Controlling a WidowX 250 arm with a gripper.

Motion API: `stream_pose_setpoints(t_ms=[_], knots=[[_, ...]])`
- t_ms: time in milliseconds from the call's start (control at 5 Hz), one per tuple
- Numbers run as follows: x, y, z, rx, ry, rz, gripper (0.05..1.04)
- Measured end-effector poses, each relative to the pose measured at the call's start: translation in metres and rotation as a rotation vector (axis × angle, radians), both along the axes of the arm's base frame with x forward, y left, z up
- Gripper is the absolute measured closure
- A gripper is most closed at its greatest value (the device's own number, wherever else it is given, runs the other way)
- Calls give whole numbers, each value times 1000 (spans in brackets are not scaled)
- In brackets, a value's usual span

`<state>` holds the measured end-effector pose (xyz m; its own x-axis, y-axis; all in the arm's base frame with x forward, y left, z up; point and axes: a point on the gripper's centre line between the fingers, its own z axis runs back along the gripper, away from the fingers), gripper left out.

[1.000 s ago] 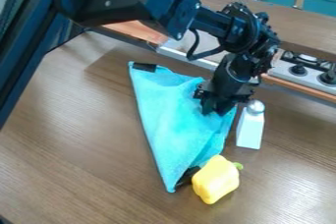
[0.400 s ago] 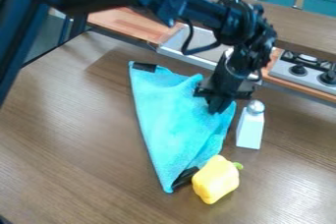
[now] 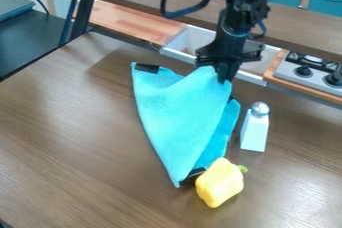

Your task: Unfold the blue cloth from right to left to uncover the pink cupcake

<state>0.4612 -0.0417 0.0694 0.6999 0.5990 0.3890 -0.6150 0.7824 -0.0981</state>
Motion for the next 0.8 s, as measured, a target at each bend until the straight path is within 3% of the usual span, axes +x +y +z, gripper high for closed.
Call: stream_pose_setpoints(t_ms=[200,400,800], knots=[[-10,14,-2,-28,24,-13,1035],[-25,42,15,-72,8,-19,1035],[-72,91,22,-156,-6,-56,1035]])
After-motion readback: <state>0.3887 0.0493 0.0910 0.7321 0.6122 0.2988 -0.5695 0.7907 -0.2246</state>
